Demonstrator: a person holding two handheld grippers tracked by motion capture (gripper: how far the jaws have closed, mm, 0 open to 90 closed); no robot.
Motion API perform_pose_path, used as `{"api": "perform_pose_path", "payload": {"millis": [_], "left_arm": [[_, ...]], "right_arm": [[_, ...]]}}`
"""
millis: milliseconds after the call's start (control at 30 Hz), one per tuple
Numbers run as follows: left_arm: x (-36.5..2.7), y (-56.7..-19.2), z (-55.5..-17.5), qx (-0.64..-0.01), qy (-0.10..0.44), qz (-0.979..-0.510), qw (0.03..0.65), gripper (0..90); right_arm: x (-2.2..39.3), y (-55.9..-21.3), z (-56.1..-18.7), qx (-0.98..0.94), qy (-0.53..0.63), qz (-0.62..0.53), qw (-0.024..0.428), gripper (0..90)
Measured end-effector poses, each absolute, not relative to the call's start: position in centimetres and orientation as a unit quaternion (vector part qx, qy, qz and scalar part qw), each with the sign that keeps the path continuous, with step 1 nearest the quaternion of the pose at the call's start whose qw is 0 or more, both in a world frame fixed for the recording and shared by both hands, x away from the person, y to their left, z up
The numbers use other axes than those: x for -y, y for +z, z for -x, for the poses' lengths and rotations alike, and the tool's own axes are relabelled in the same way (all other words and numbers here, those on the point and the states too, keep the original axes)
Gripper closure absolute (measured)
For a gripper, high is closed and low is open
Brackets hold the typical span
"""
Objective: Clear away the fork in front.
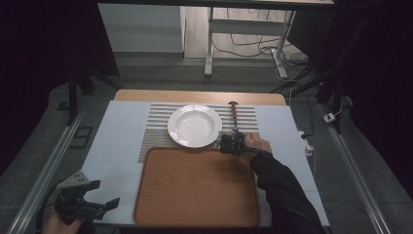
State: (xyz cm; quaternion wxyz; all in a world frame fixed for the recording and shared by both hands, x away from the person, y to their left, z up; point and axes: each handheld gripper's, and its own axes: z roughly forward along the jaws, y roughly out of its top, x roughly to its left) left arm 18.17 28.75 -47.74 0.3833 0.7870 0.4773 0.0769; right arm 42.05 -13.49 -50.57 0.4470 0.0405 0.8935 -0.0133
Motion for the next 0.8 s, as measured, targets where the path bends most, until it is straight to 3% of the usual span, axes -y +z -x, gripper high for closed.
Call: {"api": "perform_pose_path", "payload": {"millis": [33,500,800], "left_arm": [[-28.7,-47.7,-18.2,-0.478,0.078,-0.787,0.383,0.0],[-28.6,-47.6,-18.1,-0.465,0.071,-0.791,0.391,0.0],[-28.0,-47.4,-18.3,-0.449,0.066,-0.792,0.409,0.0]], "right_arm": [[13.8,-50.1,-41.9,-0.902,0.006,-0.048,0.43,90.0],[15.7,-46.9,-39.4,-0.9,0.085,-0.101,0.416,90.0],[17.0,-44.8,-37.0,-0.899,0.182,-0.149,0.37,90.0]]}}
